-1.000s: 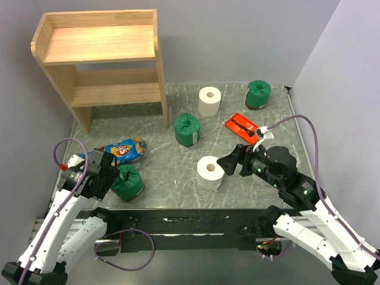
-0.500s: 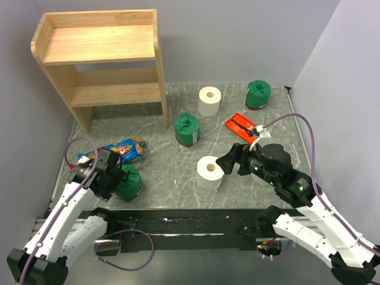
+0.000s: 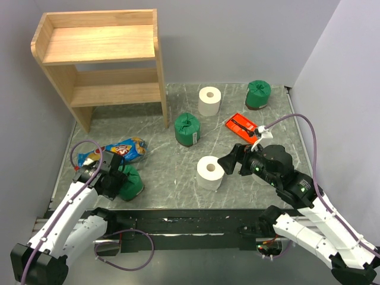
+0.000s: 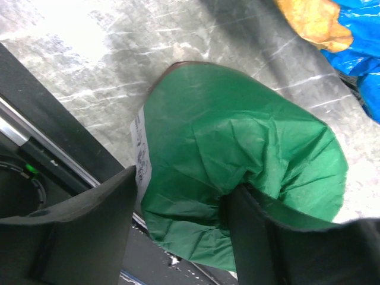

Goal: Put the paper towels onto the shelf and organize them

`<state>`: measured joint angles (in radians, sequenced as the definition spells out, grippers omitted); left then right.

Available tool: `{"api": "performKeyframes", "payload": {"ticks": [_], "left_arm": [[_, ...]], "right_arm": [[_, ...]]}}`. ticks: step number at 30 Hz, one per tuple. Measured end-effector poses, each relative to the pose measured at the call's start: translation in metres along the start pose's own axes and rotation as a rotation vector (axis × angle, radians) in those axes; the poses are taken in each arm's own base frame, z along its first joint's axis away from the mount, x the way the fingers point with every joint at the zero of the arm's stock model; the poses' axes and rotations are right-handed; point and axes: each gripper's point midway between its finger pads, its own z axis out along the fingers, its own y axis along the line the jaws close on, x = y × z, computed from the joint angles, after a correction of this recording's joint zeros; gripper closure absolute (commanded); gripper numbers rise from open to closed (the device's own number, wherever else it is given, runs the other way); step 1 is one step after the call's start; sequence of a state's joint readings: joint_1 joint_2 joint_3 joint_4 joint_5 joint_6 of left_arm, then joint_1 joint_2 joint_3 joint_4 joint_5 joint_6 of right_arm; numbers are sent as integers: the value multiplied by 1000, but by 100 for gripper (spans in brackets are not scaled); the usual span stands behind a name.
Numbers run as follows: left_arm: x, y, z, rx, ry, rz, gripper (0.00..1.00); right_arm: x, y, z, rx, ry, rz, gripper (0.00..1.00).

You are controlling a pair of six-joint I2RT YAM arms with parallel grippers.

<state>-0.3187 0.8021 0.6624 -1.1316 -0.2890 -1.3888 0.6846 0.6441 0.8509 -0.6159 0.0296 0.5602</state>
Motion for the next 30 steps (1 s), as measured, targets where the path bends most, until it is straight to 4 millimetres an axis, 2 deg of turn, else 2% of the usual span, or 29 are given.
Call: {"api": "performKeyframes", "payload": {"ticks": [2,11,16,22,26,30], "left_arm": [[0,-2,0,10,1,1,52],[0,1,-4,5,3,47,73],[-1,-5,-11,34,4,103,83],[-9,-22,-31,94,-10,186,91],[-11,-35,-45,176,-12,242,89],[-21,-49,-71,276,-47,276,87]], "right_arm": [[0,-1,0,3,1,0,1],[0,-3,0,26,15,-1,1],[0,-3,0,26,16,-2,1],[-3,-2,-3,34,23,-9,1],[-9,2,-6,25,9,-9,1],[-10,3,-8,19,2,-8,1]]}}
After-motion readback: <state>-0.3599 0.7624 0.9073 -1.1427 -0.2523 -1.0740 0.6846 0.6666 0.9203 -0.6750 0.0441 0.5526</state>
